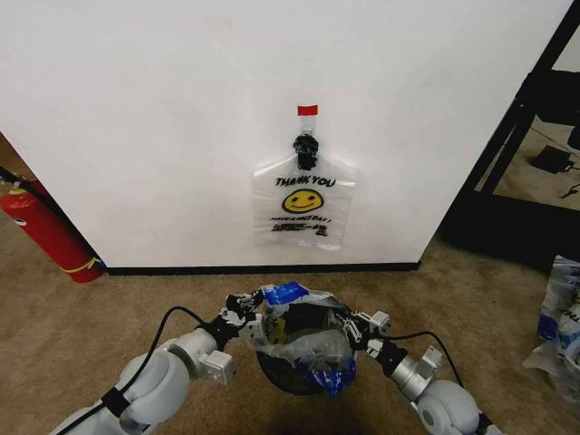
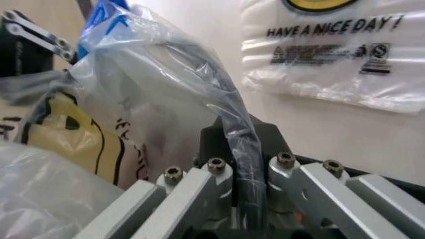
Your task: Pick up the garbage bag from the wall and place it over the trash bin.
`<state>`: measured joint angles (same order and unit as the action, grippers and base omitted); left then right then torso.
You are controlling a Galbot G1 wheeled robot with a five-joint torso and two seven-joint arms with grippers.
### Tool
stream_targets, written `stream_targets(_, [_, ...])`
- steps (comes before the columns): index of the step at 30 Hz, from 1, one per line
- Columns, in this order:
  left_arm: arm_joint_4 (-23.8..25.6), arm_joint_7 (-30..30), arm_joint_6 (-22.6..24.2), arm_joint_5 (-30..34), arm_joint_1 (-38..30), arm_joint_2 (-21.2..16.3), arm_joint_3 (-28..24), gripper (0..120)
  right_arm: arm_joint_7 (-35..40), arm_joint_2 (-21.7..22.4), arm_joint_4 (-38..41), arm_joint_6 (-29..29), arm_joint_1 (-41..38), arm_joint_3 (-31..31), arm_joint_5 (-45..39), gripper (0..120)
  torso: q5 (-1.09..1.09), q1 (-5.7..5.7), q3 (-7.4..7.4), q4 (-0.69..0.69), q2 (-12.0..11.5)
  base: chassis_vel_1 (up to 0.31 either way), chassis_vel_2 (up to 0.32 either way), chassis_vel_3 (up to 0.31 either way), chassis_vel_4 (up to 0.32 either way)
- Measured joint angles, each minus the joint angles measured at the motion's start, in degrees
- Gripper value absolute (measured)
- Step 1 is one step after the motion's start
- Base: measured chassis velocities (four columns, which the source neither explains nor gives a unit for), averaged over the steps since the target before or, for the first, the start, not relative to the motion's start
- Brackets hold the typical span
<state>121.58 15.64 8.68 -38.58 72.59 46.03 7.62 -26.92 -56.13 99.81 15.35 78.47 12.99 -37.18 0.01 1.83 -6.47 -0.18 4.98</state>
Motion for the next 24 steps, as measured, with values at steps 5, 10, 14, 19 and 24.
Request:
stream_targets(5, [0.0, 2.7, 0.1, -0.1, 0.4, -0.1, 0.0, 0, -4.3, 0.0, -1.9, 1.1, -0.8, 0.7, -2.3, 1, 0.0, 0.0, 0.0, 0.0, 0.0, 0.0, 0.0, 0.0, 0.0])
stream_targets(10, [-0.3, 3.3, -0.1, 0.3, 0.7, -0.1, 0.1, 0, -7.0, 0.0, -3.5, 1.8, -1.7, 1.1, -5.1, 1, 0.0, 0.0, 0.0, 0.0, 0.0, 0.0, 0.0, 0.0, 0.0])
stream_targets(14, [1.0, 1.2, -0.3, 1.2, 1.2, 0.0, 0.2, 3, -7.3, -0.1, -4.6, 2.1, -2.5, 1.7, -5.2, 1, 0.0, 0.0, 0.0, 0.0, 0.0, 0.0, 0.0, 0.0, 0.0])
stream_targets(19, [3.3, -0.8, -1.5, 1.6, 1.9, -0.2, 1.1, 23, -8.2, 0.0, -6.2, 2.6, -2.9, 2.9, -5.0, 1, 0.0, 0.0, 0.0, 0.0, 0.0, 0.0, 0.0, 0.0, 0.0])
stream_targets(24, [3.9, -1.7, -2.7, 2.6, 2.4, -0.4, 2.1, 41, -8.4, 0.0, -7.2, 2.9, -3.0, 4.4, -4.9, 1, 0.0, 0.0, 0.0, 0.0, 0.0, 0.0, 0.0, 0.0, 0.0])
